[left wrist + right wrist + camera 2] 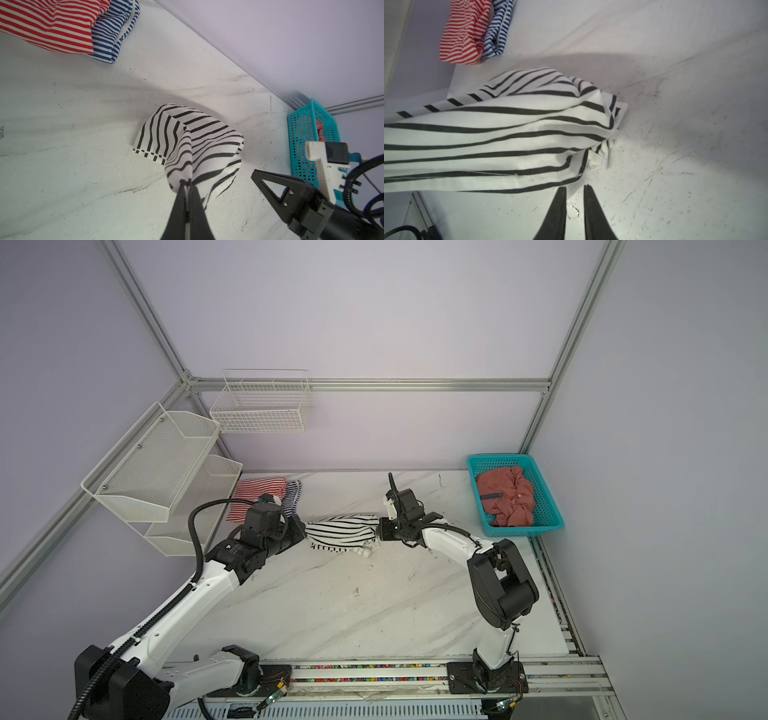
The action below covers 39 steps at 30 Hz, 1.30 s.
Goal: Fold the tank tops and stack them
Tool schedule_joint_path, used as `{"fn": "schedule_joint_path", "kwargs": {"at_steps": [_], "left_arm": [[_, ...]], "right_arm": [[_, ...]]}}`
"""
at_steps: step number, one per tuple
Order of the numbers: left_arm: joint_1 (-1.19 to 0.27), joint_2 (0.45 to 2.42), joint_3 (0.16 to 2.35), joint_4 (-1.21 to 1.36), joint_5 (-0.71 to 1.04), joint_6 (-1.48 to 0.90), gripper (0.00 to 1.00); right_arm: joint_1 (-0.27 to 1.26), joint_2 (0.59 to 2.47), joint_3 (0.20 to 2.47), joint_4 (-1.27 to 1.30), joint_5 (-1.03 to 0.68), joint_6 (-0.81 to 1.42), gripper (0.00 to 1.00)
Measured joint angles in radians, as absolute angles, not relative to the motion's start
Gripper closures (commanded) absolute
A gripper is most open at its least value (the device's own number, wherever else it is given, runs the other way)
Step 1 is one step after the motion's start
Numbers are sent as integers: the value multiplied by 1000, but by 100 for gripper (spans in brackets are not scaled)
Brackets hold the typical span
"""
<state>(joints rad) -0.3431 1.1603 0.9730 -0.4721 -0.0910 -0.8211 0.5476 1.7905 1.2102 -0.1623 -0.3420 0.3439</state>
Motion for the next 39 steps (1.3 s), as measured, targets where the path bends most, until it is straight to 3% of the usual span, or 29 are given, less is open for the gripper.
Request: {"fn": "schedule_joint_path", "kwargs": {"at_steps": [8,25,39], "left_arm": [[-318,1171,966,-472,-91,-828,100],[-301,1171,966,-473,-71,-831,100],[-298,1171,950,-472,-54,-839,100]], "right_arm": [[548,1900,1187,-69,-390,407,89],[551,1990,1203,29,-426,466,83],[551,2041,1264,47,-427,483,73]]}}
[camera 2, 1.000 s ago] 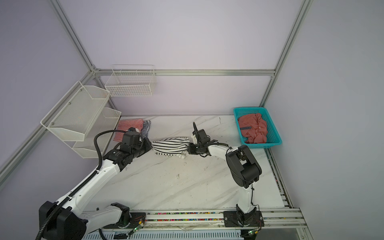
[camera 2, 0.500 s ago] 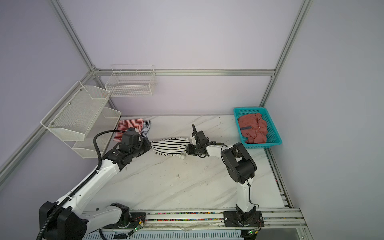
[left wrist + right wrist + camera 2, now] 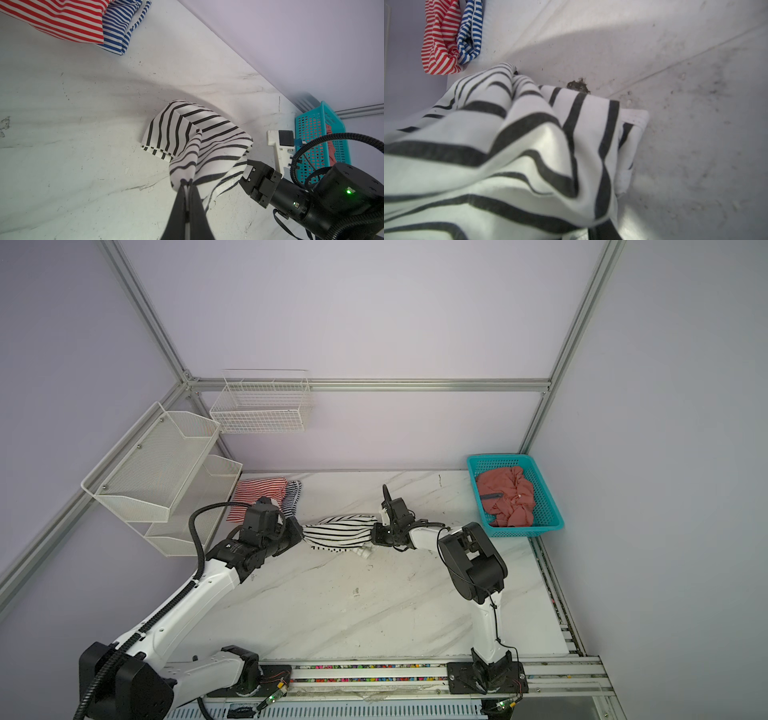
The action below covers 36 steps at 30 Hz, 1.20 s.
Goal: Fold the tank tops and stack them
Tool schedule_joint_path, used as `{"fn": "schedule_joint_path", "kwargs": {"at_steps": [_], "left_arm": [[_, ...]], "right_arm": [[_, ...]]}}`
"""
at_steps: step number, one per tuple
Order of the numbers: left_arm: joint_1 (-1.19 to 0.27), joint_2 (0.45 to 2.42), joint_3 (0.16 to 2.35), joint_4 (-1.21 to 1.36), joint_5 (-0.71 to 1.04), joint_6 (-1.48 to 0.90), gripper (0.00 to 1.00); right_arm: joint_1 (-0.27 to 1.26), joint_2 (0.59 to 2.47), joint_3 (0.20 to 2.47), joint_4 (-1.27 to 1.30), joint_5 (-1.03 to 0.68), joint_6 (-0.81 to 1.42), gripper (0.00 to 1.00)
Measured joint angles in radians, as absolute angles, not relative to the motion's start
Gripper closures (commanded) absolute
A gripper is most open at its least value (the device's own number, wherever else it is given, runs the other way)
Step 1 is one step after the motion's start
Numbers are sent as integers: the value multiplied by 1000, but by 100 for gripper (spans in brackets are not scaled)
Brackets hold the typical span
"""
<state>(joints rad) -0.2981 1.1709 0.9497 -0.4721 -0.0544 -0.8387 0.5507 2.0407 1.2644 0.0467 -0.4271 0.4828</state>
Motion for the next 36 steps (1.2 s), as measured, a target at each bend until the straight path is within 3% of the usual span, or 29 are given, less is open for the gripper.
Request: {"fn": "schedule_joint_path", "kwargs": {"at_steps": [23,27,34,36], "left_arm": [[-289,1171,938,-472,-46,-847,100],[-287,1171,934,-472,-46,-847,100],[-274,1170,921,-473,-45,-846,100],[-271,1170,919,-474,-45,-846,100]], "right_arm": [[576,2104,1356,-6,-326,463,69],[579,2105,1367,-35,-285,447,76],[582,2108,1379,-67,-257,426,75],[583,2110,1384,-72,-254,421,80]]}}
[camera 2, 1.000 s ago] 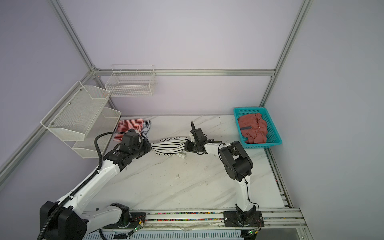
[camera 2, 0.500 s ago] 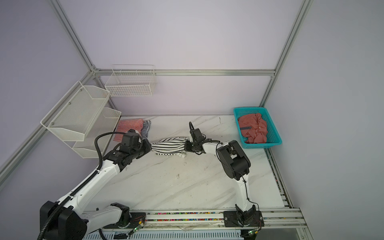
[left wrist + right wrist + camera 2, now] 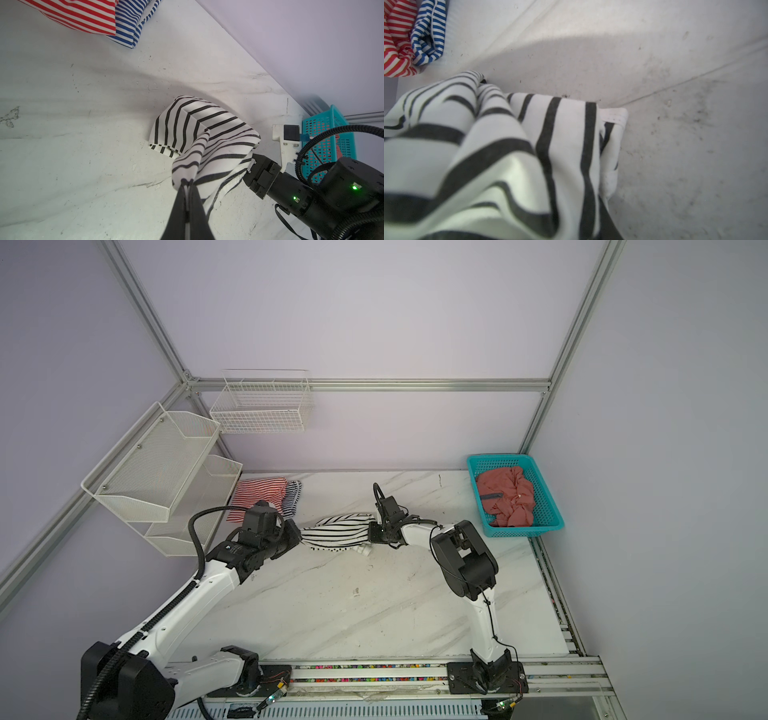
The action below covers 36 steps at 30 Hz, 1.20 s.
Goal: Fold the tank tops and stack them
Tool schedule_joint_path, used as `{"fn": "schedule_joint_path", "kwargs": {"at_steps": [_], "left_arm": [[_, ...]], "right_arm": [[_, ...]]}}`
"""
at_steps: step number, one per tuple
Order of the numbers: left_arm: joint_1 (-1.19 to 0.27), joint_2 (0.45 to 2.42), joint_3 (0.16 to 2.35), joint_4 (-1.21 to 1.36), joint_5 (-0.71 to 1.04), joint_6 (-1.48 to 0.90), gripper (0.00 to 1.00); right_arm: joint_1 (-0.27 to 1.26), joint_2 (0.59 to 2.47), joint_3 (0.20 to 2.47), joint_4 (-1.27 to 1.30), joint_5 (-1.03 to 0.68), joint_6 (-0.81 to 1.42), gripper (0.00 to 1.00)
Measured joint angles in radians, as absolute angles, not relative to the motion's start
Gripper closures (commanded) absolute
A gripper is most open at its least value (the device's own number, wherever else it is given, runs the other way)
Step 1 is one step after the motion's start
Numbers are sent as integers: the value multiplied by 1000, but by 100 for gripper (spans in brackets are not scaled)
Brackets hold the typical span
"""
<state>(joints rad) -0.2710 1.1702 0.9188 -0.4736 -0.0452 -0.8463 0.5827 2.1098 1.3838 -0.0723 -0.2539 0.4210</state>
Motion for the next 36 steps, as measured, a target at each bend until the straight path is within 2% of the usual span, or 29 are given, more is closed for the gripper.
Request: {"fn": "schedule_joint_path", "kwargs": {"at_steps": [3,4,13,19,28,36], "left_arm": [[-268,1169,918,-474,-45,-846,100],[-268,1169,918,-474,-45,-846,100],[-252,1169,920,-477,-46,-836,100],[-225,1173,941,-504,-51,-788,100],[-203,1209,1158,-506,-48,-728,100],[-203,1313,1488,-492,70,-677,100]], "right_arm": [[583,2114,1384,-73,-249,412,98],[583,2115,1384,-74,-250,409,100],[584,2095,1394,-130,-207,407,100],[569,1950,1394,-220,-147,375,100],[492,1668,1411,-234,-118,318,100],[386,1497,1545,-278,-101,257,100]]}}
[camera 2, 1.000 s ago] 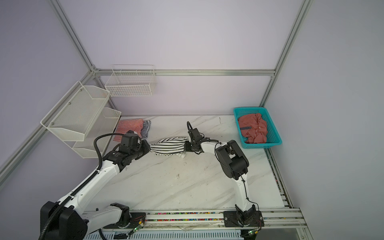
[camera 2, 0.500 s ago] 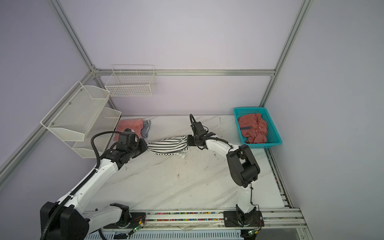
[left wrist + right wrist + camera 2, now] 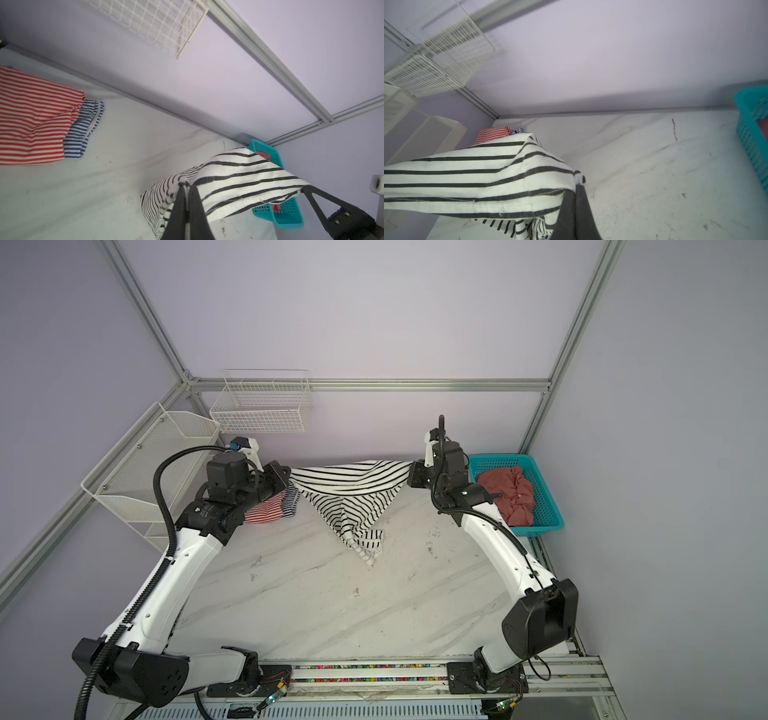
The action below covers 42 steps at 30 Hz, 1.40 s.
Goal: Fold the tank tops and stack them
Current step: 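Lift the tank top high by its hem with both grippers, shaking it open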
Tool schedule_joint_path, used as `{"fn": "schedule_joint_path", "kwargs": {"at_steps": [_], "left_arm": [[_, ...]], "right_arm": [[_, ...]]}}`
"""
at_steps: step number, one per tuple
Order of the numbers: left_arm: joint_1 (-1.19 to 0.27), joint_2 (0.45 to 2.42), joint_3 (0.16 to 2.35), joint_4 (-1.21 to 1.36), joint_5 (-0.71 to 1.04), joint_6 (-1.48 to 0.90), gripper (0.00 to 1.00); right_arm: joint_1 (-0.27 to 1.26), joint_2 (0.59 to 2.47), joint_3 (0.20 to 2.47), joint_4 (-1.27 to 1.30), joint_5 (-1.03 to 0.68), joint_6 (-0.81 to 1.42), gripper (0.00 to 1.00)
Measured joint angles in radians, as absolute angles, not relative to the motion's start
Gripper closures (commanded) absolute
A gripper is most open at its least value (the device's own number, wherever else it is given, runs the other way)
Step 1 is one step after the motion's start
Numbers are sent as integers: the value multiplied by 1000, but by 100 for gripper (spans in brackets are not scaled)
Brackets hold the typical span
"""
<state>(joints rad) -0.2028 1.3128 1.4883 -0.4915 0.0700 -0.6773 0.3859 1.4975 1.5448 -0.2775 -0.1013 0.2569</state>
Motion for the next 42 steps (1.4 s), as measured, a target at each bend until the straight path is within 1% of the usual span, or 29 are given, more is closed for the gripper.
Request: {"fn": "schedule_joint_path", "kwargs": {"at_steps": [4,9,12,16,20,23,25,28,32,35,36,39,42], "left_arm": [[-203,1302,1583,-479,140,-667,100],[-203,1227,1591,-471,241,-669,100],[-203,1157,1558,-454,295,-669,100],[-203,1090,1478,-450,315,-669,100],[-203,1135,1457,-454,318,-667,100],[-203,1234,1468,-460,318,-649,100],[-203,1333,1516,-489,318,-632,100],[-200,1525,1691,-542,325,-607,100],[-183,1782,2060,-594,369,-598,100],[-170,1911,2310,-584,400,-599,100],[-167,1933,2364,-562,412,-601,100],[-160,1933,2403,-471,450,-613,100],[-157,1899,2373,-361,496,-626,100]], "right_arm": [[387,1365,1618,-272,-113,231,100],[388,1216,1620,-262,-164,227,100],[388,1158,1571,-254,-193,230,100],[388,1147,1509,-260,-206,235,100],[388,1208,1481,-278,-198,234,100],[388,1286,1498,-284,-180,227,100],[385,1359,1542,-289,-161,219,100],[370,1505,1671,-293,-125,202,100],[335,1683,1894,-302,-109,188,100],[311,1783,2070,-307,-112,176,100],[305,1809,2127,-305,-113,171,100],[289,1843,2242,-302,-123,162,100],[282,1824,2262,-283,-137,144,100]]}}
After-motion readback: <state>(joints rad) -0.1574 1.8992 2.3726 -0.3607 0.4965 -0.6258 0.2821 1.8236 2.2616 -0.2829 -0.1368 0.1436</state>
